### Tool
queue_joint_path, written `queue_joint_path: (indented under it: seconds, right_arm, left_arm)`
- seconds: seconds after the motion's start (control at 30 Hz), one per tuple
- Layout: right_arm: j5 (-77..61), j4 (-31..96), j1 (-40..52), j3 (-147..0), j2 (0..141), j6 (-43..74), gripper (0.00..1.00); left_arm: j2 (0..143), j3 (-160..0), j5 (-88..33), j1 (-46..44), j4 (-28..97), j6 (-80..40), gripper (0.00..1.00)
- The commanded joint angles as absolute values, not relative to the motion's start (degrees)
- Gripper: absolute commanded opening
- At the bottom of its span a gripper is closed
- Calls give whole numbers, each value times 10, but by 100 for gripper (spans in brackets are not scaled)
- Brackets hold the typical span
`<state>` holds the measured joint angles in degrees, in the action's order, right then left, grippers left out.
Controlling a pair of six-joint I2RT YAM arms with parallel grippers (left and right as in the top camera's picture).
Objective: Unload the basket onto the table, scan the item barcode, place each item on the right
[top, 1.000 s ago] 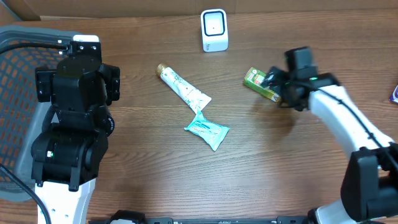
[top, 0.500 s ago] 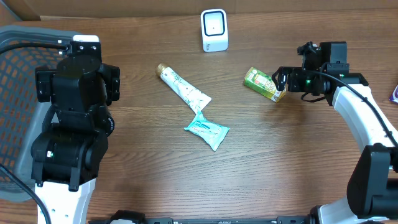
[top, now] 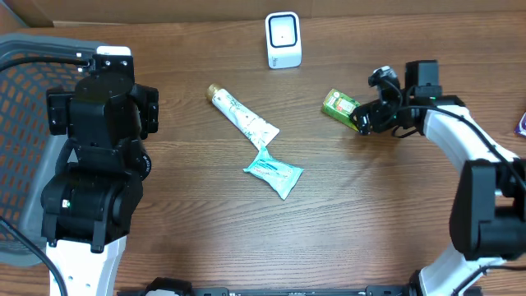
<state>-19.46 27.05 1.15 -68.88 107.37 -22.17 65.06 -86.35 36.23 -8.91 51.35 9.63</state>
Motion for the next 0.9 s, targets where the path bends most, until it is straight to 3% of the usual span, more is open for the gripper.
queue_joint_path:
  seconds: [0.0, 0.13, 0.4, 0.53, 0.6, 0.87]
  right_arm:
    - [-159, 248, 32, -687, 1105, -244, 100]
    - [-76, 214, 54, -687, 1131, -261, 100]
    - [-50, 225, 67, -687, 1176, -273, 96]
    - [-22, 224, 67, -687, 1199, -270, 79]
    - [-22, 223, 67, -688, 1201, -263, 62]
    - [-22, 245, 68, -710, 1201, -209, 42]
  left_arm:
    - [653, -864, 361, -89, 512, 101, 100]
    - [653, -864, 361, -89, 512, 101, 99]
    - [653, -864, 361, -89, 512, 101, 100]
    - [653, -864, 361, -89, 512, 101, 100]
    - [653, -864, 361, -89, 512, 101, 100]
    - [653, -864, 361, -89, 512, 101, 100]
